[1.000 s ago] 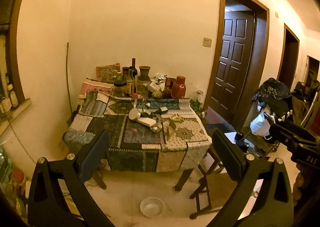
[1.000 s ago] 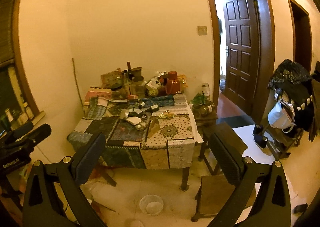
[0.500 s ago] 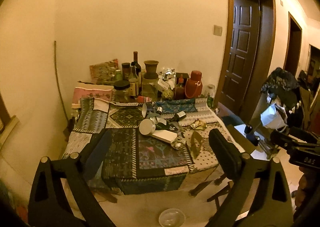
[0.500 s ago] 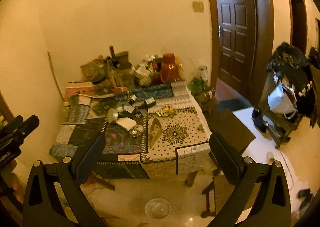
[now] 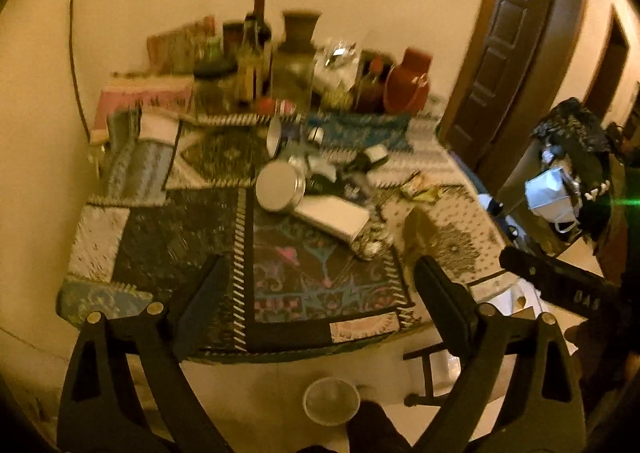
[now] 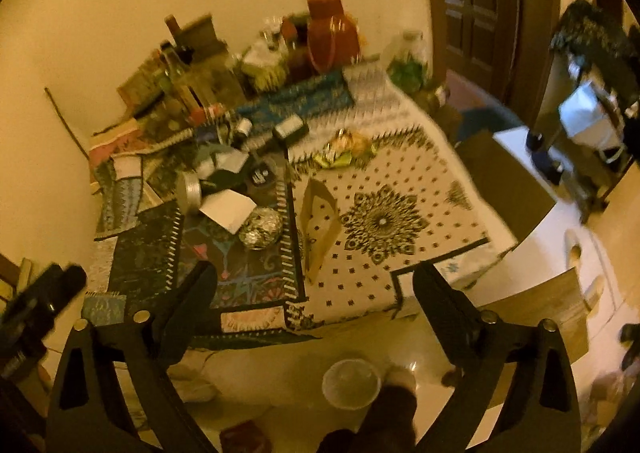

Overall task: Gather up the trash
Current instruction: 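Move both tools down toward the foil ball and tan card on the table, then grasp the crumpled foil ball with the left tool while the right tool grasps the tan card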

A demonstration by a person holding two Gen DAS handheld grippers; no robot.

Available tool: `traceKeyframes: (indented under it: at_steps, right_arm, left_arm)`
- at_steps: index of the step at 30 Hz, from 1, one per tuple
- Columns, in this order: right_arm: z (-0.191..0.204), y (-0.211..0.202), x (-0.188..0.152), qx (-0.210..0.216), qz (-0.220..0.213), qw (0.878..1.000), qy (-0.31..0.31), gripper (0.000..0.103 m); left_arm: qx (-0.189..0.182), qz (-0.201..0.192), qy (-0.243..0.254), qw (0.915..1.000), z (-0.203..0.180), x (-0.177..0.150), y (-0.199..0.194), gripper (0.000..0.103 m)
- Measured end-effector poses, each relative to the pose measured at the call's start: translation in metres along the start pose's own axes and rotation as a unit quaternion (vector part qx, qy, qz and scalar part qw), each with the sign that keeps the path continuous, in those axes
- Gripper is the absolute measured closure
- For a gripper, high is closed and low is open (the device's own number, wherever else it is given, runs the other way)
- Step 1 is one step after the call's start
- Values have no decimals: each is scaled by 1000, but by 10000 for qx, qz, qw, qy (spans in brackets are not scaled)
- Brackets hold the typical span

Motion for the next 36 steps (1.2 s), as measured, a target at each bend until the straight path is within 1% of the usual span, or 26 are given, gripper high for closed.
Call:
traceKeyframes:
  at_steps: [3,5,6,8,11,12,14,16,18,20,22,23,25,28,30,33,34,35,36]
  right_arm:
    - [-5,37,1,87,349,9994,6,14]
    - [-5,63,1,142,571,9983,-47,23]
    - [-7,77,0,166,755,9970,-81,25]
    - [-9,101,-3,257,1063,9939,-115,35]
    - [-12,129,-8,401,1401,9892,-135,42]
    - [-12,138,-9,475,1522,9871,-162,44]
    - [-12,148,-11,566,1662,9843,-203,56]
    - [-13,156,-11,668,1789,9812,-280,65]
    - [-14,161,-9,729,1807,9801,-380,72]
    - [-17,163,-4,832,1797,9787,-541,84]
    - [-21,161,-2,937,1829,9760,-721,89]
    - [-25,160,-1,973,1834,9753,-750,90]
    - [-33,160,2,1012,1850,9743,-789,92]
    - [-45,157,7,1002,1803,9749,-834,93]
    - [-56,154,11,995,1776,9754,-842,93]
    - [-63,153,16,951,1729,9760,-920,93]
    - [-66,152,18,937,1697,9763,-961,93]
    - [-66,153,20,959,1634,9770,-983,93]
    - [-67,153,21,962,1615,9772,-985,93]
  left_arm:
    - [221,184,6,9996,0,-8,26,8]
    - [373,326,-21,9988,-1,-13,43,8]
    - [400,372,-51,9985,-1,-15,49,8]
    - [444,469,-166,9978,-2,-19,65,8]
    - [603,609,-322,9958,-5,-27,88,8]
    - [657,710,-386,9946,-6,-31,98,8]
    - [677,878,-511,9925,-8,-38,111,8]
    - [696,984,-614,9908,-11,-43,121,8]
    - [687,1068,-681,9896,-18,-47,131,8]
    - [657,1150,-714,9886,-26,-51,141,8]
    - [594,1232,-758,9877,-33,-53,150,10]
    - [567,1261,-786,9873,-37,-54,155,13]
    - [523,1322,-855,9861,-45,-55,166,14]
    - [495,1369,-900,9852,-56,-56,181,19]
    - [554,1396,-901,9845,-60,-56,189,22]
    - [658,1451,-990,9823,-64,-57,200,30]
    - [679,1475,-1024,9814,-64,-58,203,37]
    - [683,1513,-1079,9802,-65,-59,206,40]
    - [696,1488,-1118,9801,-66,-59,207,41]
Point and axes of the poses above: each gripper's, at about its wrist camera, not at the fingertips, and y roughly the way its jaws point, z to its left, x to its top, the point moved 5 cm from there along y, roughly the way its jaws point, and after that the axes turned 14 degrees about -z, right-handed, at the moved point
